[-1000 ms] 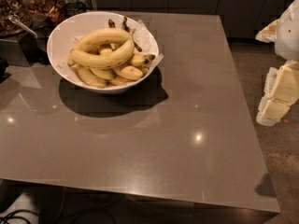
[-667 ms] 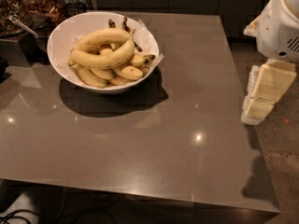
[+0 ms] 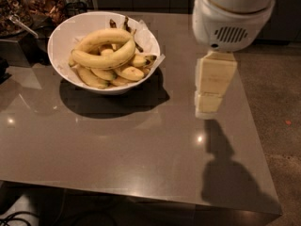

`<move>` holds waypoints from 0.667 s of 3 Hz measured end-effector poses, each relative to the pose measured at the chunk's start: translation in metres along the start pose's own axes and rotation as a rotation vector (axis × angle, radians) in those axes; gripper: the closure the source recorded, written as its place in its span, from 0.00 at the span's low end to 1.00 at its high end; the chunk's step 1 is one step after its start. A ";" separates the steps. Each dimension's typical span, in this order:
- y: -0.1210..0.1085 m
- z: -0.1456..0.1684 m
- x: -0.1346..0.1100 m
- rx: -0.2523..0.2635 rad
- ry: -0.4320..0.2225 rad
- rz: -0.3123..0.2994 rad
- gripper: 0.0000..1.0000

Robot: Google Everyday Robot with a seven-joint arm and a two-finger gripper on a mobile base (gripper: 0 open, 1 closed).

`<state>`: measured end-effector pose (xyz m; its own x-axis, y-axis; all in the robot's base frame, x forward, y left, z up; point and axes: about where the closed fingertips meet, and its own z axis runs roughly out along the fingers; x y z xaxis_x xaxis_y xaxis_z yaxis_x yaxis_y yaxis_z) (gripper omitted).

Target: Pick banana from white bowl

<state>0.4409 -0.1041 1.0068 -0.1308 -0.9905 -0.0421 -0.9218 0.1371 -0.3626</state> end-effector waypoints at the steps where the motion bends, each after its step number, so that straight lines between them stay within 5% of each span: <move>1: -0.003 0.000 -0.031 -0.014 -0.046 -0.064 0.00; 2: -0.005 -0.007 -0.032 0.012 -0.051 -0.058 0.00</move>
Offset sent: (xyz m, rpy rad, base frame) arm 0.0078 0.0188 -0.0032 0.0045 0.0092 0.0411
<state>0.4468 -0.0731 1.0161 -0.0582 -0.9960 -0.0683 -0.9226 0.0798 -0.3773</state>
